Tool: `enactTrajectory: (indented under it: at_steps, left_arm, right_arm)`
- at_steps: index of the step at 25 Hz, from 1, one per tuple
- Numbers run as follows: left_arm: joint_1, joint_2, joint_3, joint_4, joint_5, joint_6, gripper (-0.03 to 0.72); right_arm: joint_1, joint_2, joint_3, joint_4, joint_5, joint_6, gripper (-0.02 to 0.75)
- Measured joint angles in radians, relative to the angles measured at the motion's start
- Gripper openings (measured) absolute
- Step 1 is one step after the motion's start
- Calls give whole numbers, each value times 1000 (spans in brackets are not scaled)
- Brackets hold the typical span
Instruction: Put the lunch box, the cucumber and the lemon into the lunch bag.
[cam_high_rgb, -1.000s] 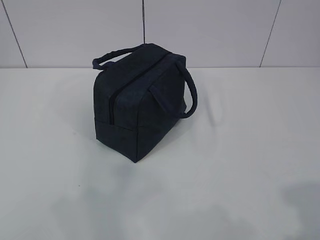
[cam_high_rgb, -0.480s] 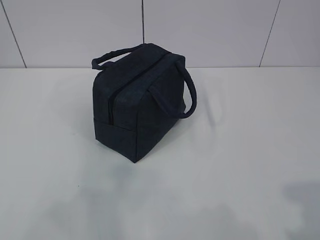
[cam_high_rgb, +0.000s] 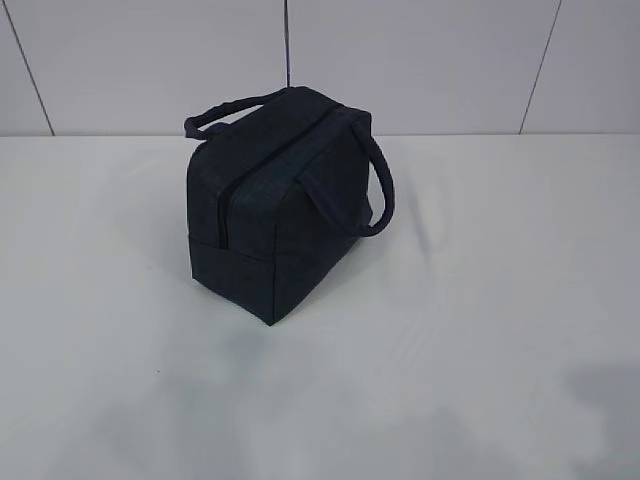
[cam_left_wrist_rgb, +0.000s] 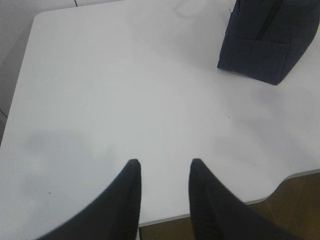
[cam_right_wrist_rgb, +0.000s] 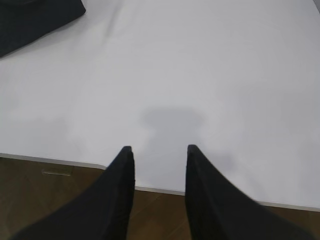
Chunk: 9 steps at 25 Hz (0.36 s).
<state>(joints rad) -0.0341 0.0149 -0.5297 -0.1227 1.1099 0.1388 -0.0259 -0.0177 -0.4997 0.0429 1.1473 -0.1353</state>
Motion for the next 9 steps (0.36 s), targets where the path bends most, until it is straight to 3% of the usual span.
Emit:
enactTrajectory:
  at_steps: [9]
  left_arm:
    - [0, 0, 0, 0, 0, 0, 237]
  right_arm:
    - [0, 0, 0, 0, 0, 0, 281]
